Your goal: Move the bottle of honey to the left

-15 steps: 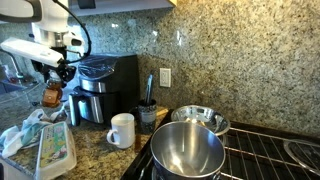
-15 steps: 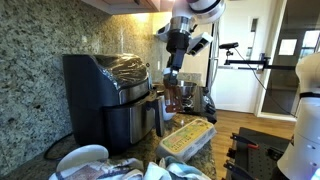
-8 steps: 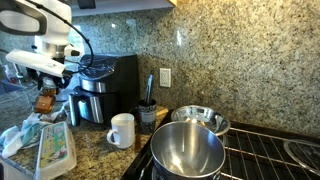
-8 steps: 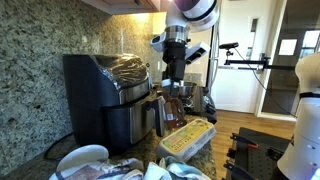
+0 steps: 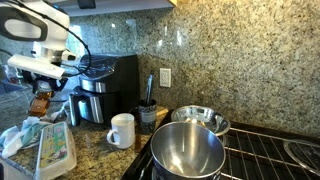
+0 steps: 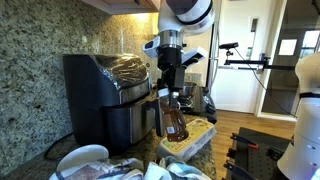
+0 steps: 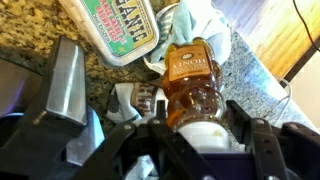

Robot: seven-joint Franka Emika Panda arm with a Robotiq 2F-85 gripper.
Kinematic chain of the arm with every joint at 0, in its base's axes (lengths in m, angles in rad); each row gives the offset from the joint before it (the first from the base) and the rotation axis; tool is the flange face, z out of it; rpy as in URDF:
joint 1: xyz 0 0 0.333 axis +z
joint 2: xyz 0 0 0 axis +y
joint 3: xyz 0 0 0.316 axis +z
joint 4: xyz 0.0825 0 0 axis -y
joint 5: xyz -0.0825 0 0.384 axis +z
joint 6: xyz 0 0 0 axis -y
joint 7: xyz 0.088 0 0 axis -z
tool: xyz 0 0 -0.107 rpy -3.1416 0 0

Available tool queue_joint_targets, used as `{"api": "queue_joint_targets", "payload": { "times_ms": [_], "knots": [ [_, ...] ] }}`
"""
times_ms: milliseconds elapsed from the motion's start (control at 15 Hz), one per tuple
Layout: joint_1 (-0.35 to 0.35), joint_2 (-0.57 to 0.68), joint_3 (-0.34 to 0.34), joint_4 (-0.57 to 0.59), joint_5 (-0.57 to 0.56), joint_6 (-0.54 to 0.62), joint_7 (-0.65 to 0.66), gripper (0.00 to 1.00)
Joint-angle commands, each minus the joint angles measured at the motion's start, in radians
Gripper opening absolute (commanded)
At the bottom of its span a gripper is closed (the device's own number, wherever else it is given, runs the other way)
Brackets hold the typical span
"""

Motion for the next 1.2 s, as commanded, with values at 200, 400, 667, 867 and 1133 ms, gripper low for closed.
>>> {"api": "queue_joint_targets", "payload": {
  "times_ms": [200,400,667,867,1133],
  "knots": [
    [0.0,-0.023,0.027,-0.008,0.147,0.048,-0.108,0.36],
    [0.002,-0.029,0.04,-0.027,0.22,0.088,-0.18,0.36],
    [0.009,-0.023,0.072,-0.054,0.276,0.154,-0.254,0.36],
    [0.02,-0.022,0.1,-0.085,0.305,0.226,-0.293,0.36],
    [0.046,-0.016,0.136,-0.133,0.369,0.379,-0.338,0.36]
  ]
}}
